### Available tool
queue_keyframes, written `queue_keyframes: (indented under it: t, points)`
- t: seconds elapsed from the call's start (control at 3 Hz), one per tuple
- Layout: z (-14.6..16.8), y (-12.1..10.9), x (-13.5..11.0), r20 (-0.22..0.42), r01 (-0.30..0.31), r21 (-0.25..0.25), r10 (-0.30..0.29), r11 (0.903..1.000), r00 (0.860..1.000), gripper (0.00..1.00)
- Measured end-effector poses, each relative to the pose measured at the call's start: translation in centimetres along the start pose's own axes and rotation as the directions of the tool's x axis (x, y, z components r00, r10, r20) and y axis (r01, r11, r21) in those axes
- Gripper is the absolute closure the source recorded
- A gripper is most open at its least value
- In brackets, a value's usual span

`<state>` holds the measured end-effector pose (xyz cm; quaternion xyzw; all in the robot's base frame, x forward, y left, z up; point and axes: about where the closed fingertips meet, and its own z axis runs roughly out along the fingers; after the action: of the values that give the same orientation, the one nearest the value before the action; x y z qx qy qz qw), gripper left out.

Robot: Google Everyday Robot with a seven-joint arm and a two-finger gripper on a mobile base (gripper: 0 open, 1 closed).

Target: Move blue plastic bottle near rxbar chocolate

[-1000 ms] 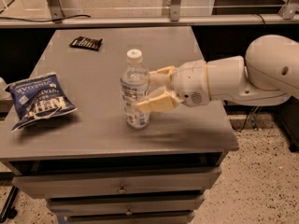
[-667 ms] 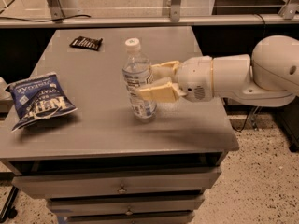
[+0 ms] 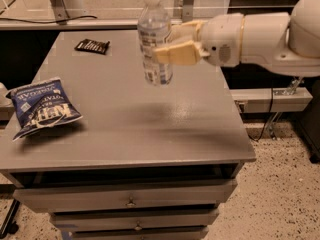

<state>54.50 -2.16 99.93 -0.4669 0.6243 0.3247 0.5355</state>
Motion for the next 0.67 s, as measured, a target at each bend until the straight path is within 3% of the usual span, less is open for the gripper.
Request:
queue_keyframes:
  t: [0.33, 0.67]
  points:
    - [-0.51, -0.69, -2.03, 0.022, 0.026, 0.017, -0.026, 0.9995, 0.999, 1.0]
    - [-0.51, -0.68, -2.04, 0.022, 0.026, 0.017, -0.026, 0.9995, 0.999, 1.0]
